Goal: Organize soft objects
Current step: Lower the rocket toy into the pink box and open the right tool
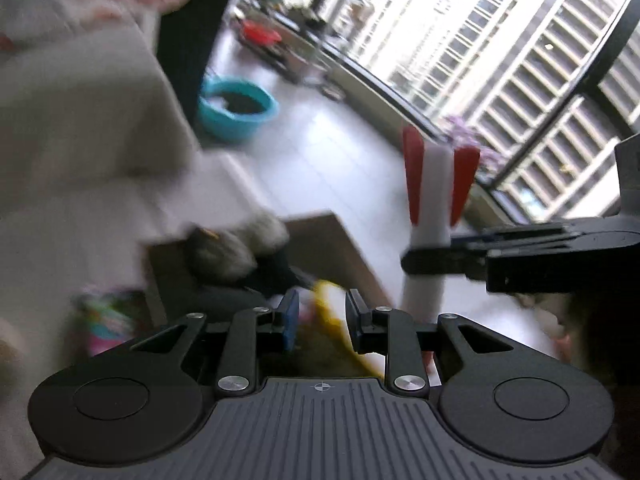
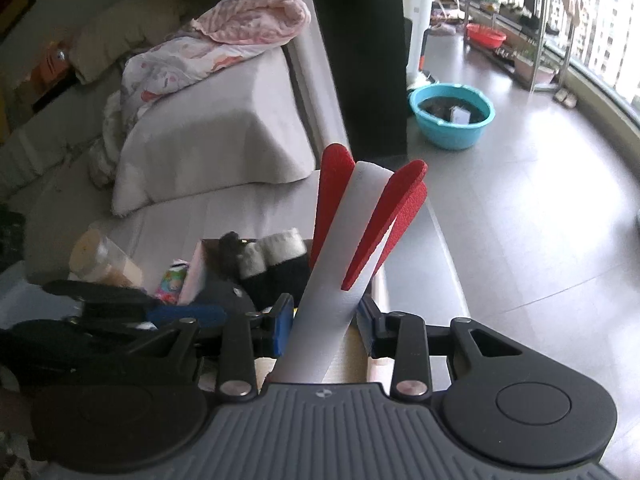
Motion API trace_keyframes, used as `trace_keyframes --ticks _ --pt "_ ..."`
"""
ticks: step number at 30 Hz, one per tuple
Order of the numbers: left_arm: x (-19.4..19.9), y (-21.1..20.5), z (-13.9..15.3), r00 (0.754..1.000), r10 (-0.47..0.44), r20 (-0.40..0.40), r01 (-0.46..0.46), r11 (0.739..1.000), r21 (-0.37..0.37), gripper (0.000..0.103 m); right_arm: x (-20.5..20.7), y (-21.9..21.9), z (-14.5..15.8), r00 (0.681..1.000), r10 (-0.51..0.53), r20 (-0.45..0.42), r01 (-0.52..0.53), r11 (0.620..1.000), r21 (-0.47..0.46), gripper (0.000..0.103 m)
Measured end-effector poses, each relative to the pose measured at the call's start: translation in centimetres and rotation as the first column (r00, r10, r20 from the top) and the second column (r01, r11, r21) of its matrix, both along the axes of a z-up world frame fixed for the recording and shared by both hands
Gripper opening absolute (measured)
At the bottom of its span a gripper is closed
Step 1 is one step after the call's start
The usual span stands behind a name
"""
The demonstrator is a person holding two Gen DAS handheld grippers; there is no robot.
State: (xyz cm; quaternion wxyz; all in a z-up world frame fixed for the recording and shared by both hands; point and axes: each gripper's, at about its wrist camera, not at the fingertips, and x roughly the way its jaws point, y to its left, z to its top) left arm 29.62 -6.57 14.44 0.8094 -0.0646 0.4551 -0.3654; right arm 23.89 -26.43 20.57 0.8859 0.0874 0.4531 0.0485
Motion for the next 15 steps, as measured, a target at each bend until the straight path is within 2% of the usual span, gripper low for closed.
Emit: trace_keyframes --ticks 4,7,10,13,15 --pt "-0.5 2.0 1.8 0.992 0.058 0.113 -0.068 0.994 0.081 0.028 1.6 1.4 -2.1 0.998 0.023 -0.066 -0.017 0.996 0.082 0.034" --pt "-0.7 4.1 2.4 0.989 0.081 0.123 -0.092 0.992 0.085 0.028 2.9 3.0 -4.3 0.993 0.037 -0.114 -0.025 0.994 0.103 0.034" --pt "-0.7 6.3 2.3 0.984 0.115 0.135 -0.128 0.988 0.088 0.028 3.9 4.5 -7.2 0.982 0.046 -0.181 -0.03 0.995 0.092 0.033" --pt "-0.7 8.6 2.2 0.977 0.152 0.148 -0.169 0.979 0.115 0.028 3.6 5.8 -7.6 0.988 0.067 -0.143 -0.064 0.998 0.025 0.033" --pt "-1.3 10.4 2.2 0.974 0.169 0.154 -0.189 0.974 0.128 0.028 3.5 6.0 -7.3 0.987 0.072 -0.145 -0.071 0.997 0.015 0.033"
